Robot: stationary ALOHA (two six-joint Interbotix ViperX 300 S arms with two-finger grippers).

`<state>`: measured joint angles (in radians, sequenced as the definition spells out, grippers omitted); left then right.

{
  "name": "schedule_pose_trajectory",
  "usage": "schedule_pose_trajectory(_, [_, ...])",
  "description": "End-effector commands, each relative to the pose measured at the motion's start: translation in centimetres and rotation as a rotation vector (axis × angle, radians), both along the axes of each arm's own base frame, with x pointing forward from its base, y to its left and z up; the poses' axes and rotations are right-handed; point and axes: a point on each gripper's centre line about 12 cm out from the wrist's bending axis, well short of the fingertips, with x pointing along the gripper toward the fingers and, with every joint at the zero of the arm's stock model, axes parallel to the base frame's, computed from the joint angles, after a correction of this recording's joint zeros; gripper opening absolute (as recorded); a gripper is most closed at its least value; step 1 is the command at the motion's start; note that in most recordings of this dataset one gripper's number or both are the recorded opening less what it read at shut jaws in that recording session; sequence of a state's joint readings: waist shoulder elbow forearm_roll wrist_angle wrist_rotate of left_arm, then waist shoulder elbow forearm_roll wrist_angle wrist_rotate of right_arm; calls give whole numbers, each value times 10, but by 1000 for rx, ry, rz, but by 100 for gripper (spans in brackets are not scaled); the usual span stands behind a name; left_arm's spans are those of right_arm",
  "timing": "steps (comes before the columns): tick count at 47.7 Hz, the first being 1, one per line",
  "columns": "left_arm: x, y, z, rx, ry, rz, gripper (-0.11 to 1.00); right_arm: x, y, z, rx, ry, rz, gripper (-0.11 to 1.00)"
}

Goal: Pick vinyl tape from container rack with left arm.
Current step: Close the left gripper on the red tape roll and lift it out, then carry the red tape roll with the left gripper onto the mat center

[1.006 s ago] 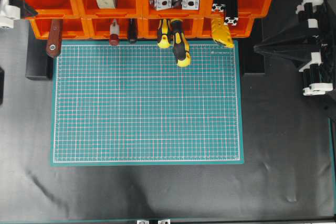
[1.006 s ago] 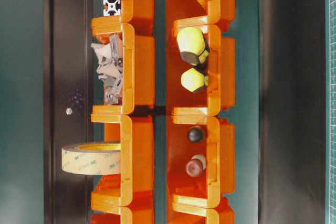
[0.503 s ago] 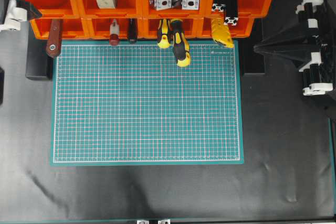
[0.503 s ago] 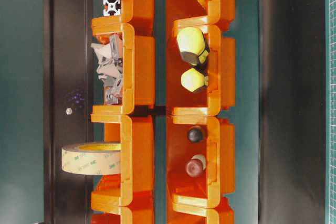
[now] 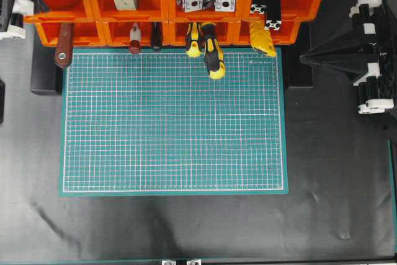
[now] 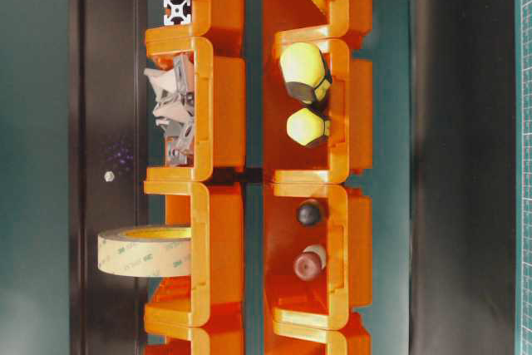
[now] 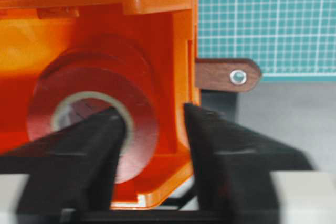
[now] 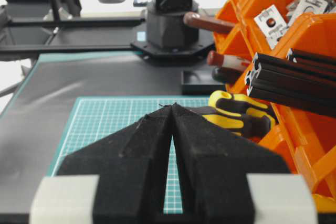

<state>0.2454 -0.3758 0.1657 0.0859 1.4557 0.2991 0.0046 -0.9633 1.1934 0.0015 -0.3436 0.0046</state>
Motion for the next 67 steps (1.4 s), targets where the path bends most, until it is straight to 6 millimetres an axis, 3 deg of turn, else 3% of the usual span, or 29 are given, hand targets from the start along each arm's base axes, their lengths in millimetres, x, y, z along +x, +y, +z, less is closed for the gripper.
schedule_pose_trajectory(1, [-2, 0, 7, 12, -24, -16, 32, 3, 1, 13, 2, -37, 3, 0])
schedule_pose_trajectory(4, [-2, 0, 8, 17, -25, -28, 18, 3, 1, 13, 2, -37, 3, 0])
schedule_pose_trajectory(15, [-2, 2, 17, 39, -43, -52, 18, 3, 2, 14, 14, -40, 7, 0])
schedule_pose_trajectory(21, [-2, 3, 41, 66, -103, -54, 18, 3, 1, 14, 17, -41, 5, 0])
schedule_pose_trajectory(25, [-5, 2, 67, 84, -170, -55, 18, 3, 2, 14, 17, -41, 7, 0])
schedule_pose_trajectory(32, [-12, -20, 104, 88, -259, -107, 18, 3, 1, 14, 20, -41, 6, 0])
schedule_pose_trajectory(39, [-13, -54, 116, 71, -309, -222, 18, 3, 1, 14, 22, -40, 6, 0])
schedule_pose_trajectory(47, [-5, -95, 112, -13, -348, -269, 18, 3, 1, 14, 23, -41, 6, 0])
schedule_pose_trajectory(53, [13, -128, 99, -78, -397, -297, 18, 2, 1, 15, 28, -46, 5, 0])
schedule_pose_trajectory(67, [65, -172, 17, -108, -379, -380, 18, 2, 1, 15, 29, -43, 5, 0])
